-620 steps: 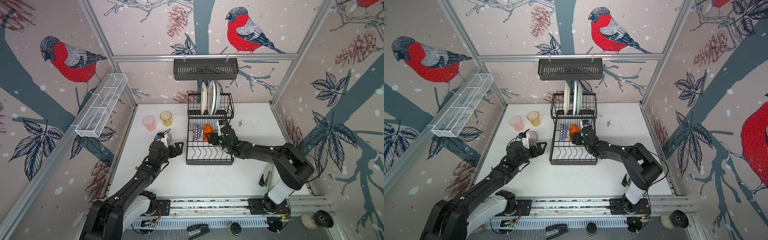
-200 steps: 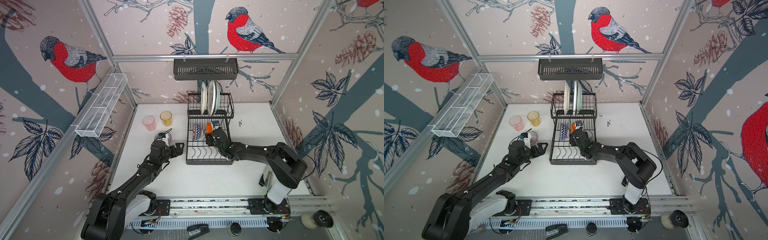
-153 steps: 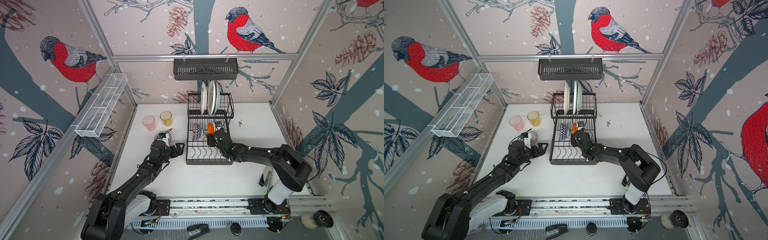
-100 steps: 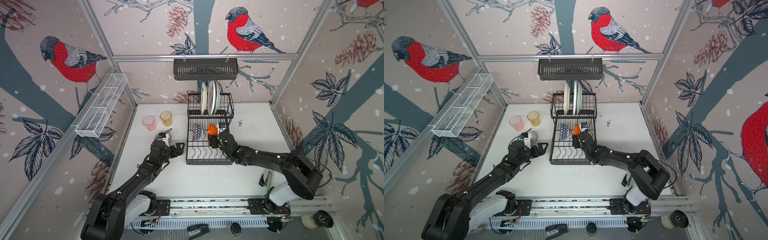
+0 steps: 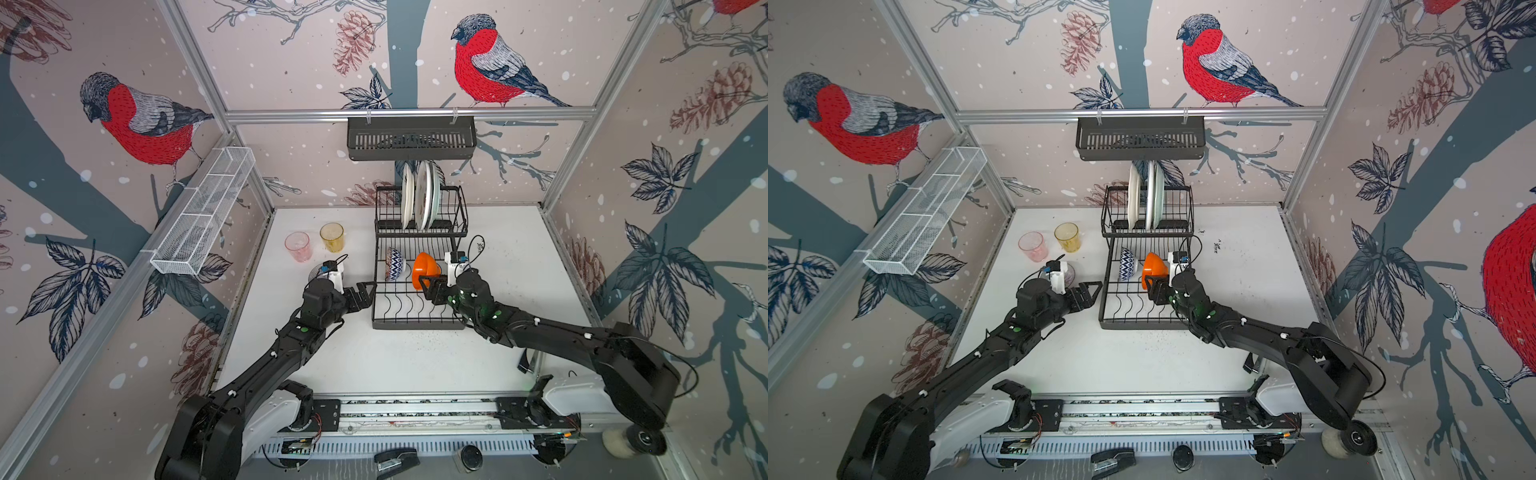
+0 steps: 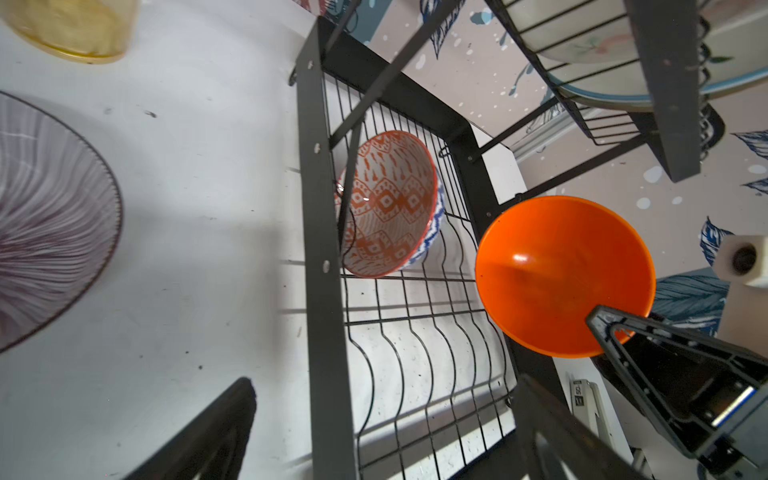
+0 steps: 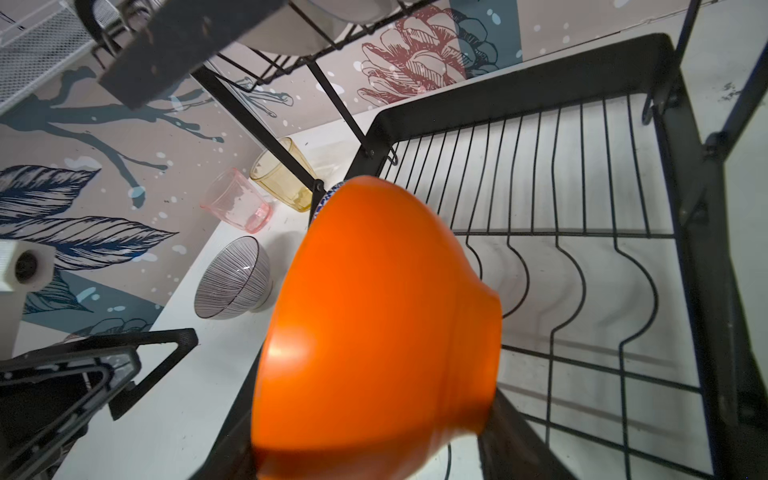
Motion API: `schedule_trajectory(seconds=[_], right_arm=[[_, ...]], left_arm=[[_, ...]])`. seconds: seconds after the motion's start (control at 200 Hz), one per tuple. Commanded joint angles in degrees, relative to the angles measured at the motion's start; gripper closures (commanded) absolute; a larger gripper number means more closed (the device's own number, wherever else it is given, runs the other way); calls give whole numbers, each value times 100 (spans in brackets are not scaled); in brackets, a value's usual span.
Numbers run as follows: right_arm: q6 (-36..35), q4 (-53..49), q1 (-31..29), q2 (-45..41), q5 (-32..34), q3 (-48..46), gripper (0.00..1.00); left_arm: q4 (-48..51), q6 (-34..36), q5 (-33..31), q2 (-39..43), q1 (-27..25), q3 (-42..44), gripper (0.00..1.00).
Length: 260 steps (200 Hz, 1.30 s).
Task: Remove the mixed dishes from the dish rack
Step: 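Hold the orange bowl with the right gripper while the left gripper grasps its rim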
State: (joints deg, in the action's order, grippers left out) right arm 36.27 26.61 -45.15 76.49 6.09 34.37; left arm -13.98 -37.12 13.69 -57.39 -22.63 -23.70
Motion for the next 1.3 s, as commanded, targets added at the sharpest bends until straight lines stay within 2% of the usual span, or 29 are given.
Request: schedule_trajectory(seconds=[0.0,0.36,0.695,0.94,1.296], right_arm=[[161,511,32,-164,-335,-92,44],[340,644,50,-627,-583,-355,44],[534,838,29,-830,-723,-562,44],[551,860,15,-946,-784,-589,44],[425,697,-219,-1019,-633,-477,43]], left_arm=[[-196,19,-207,-76,-224,-161,6],[-21,20,-418,-418,-574,-606,8],[-195,-96,-317,-641,-730,-756,9],[-362,-133,62,-1155,-798,-1050,12],[-731,-202,125,-1723,-1057,-1389,16]])
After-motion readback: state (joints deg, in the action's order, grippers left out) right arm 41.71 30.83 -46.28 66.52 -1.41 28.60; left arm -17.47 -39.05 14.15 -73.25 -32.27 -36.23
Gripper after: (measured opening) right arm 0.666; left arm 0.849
